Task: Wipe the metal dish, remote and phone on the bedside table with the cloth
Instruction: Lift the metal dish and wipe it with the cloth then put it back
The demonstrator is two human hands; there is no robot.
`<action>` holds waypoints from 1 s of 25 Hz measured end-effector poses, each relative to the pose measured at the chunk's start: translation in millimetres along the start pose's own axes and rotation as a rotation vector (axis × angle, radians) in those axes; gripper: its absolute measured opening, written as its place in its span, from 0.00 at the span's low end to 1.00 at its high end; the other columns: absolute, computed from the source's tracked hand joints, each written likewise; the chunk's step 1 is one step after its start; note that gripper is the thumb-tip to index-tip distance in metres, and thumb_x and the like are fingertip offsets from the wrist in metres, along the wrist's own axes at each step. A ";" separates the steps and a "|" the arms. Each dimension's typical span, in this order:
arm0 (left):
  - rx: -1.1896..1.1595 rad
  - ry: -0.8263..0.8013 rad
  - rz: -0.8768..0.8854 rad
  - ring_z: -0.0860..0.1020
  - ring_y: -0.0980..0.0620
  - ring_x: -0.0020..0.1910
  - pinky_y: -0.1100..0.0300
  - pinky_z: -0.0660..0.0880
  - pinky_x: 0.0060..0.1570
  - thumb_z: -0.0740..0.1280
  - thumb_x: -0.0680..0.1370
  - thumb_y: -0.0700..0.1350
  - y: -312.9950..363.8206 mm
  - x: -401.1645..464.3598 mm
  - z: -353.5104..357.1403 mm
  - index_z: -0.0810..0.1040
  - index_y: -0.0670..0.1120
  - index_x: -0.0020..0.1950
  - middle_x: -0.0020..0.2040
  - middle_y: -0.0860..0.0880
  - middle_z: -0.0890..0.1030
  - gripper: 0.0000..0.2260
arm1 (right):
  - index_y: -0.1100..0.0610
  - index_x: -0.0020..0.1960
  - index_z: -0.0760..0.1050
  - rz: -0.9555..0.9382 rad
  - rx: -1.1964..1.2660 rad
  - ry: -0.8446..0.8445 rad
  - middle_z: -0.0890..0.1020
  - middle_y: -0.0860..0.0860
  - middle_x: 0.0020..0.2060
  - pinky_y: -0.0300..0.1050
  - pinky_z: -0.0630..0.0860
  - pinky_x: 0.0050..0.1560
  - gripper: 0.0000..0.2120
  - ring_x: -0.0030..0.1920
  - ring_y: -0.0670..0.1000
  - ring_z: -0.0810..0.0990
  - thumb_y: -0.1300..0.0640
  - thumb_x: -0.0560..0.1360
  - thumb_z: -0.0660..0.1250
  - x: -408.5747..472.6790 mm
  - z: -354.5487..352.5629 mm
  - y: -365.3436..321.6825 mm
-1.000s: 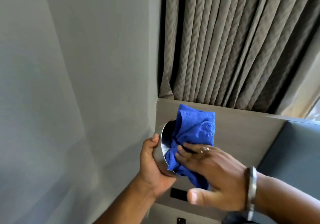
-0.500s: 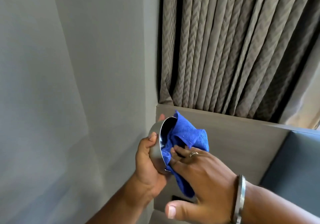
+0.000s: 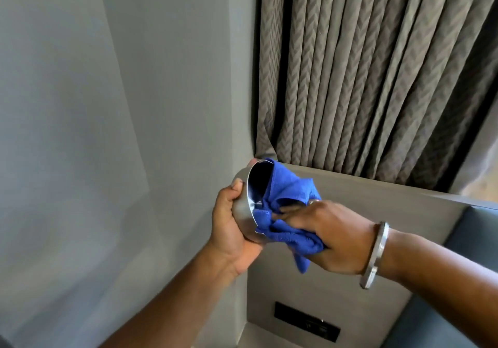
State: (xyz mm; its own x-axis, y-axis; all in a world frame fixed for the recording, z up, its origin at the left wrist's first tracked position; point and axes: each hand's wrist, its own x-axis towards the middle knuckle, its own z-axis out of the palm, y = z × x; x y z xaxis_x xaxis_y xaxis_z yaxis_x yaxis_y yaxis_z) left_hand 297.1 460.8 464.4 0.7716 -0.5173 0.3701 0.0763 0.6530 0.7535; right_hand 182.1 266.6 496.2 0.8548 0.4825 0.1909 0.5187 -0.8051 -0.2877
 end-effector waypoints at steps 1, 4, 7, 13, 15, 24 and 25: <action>-0.005 0.014 0.000 0.83 0.48 0.57 0.55 0.80 0.50 0.66 0.72 0.57 -3.8 6.3 -1.3 0.79 0.53 0.67 0.60 0.48 0.84 0.23 | 0.57 0.37 0.71 0.048 0.087 0.032 0.76 0.50 0.33 0.50 0.74 0.39 0.11 0.34 0.51 0.73 0.51 0.73 0.65 24.4 0.9 -18.5; 0.045 0.047 0.008 0.82 0.45 0.53 0.54 0.78 0.51 0.65 0.72 0.51 -2.8 12.8 -3.7 0.70 0.59 0.74 0.60 0.40 0.81 0.28 | 0.64 0.38 0.73 0.222 0.668 0.197 0.76 0.55 0.31 0.50 0.70 0.38 0.15 0.33 0.52 0.74 0.51 0.72 0.64 77.0 -2.3 -40.0; 0.197 -0.049 0.074 0.78 0.47 0.49 0.56 0.74 0.52 0.67 0.74 0.50 1.2 10.4 -18.9 0.66 0.60 0.76 0.57 0.44 0.79 0.29 | 0.62 0.51 0.79 0.428 1.305 0.281 0.84 0.63 0.44 0.59 0.79 0.52 0.12 0.46 0.60 0.84 0.55 0.71 0.67 88.4 1.7 -40.4; 0.644 0.178 0.081 0.74 0.48 0.68 0.49 0.76 0.61 0.72 0.72 0.62 25.8 12.7 -63.9 0.75 0.52 0.70 0.66 0.47 0.76 0.29 | 0.60 0.60 0.76 0.334 1.924 0.281 0.81 0.63 0.57 0.58 0.77 0.55 0.16 0.56 0.62 0.81 0.54 0.76 0.60 123.0 3.4 -27.6; 0.753 0.333 0.189 0.74 0.47 0.69 0.44 0.74 0.65 0.73 0.70 0.55 35.3 0.3 -99.4 0.70 0.55 0.72 0.70 0.44 0.74 0.31 | 0.59 0.69 0.69 0.306 1.951 0.410 0.75 0.63 0.65 0.61 0.73 0.60 0.22 0.63 0.63 0.76 0.52 0.78 0.58 111.4 11.7 -7.0; -0.675 0.308 -0.121 0.69 0.32 0.71 0.38 0.69 0.65 0.72 0.66 0.65 40.1 -43.2 -136.9 0.66 0.48 0.77 0.76 0.38 0.67 0.43 | 0.59 0.65 0.73 0.443 2.065 0.544 0.81 0.60 0.60 0.59 0.78 0.52 0.18 0.58 0.61 0.80 0.56 0.76 0.61 98.7 59.3 7.4; -0.687 0.259 -0.129 0.67 0.33 0.72 0.38 0.68 0.66 0.72 0.66 0.65 38.7 -47.8 -133.4 0.63 0.49 0.78 0.77 0.39 0.65 0.45 | 0.59 0.64 0.75 0.402 2.028 0.518 0.80 0.60 0.60 0.58 0.79 0.52 0.17 0.59 0.60 0.80 0.55 0.77 0.61 100.9 57.9 0.7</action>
State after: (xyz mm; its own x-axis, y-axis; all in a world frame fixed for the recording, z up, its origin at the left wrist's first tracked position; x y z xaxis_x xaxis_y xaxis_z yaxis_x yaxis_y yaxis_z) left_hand 347.4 584.6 403.3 0.8474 -0.5218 0.0981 0.4885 0.8386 0.2411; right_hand 269.7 334.7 460.9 0.9985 0.0229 -0.0497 -0.0500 0.7511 -0.6583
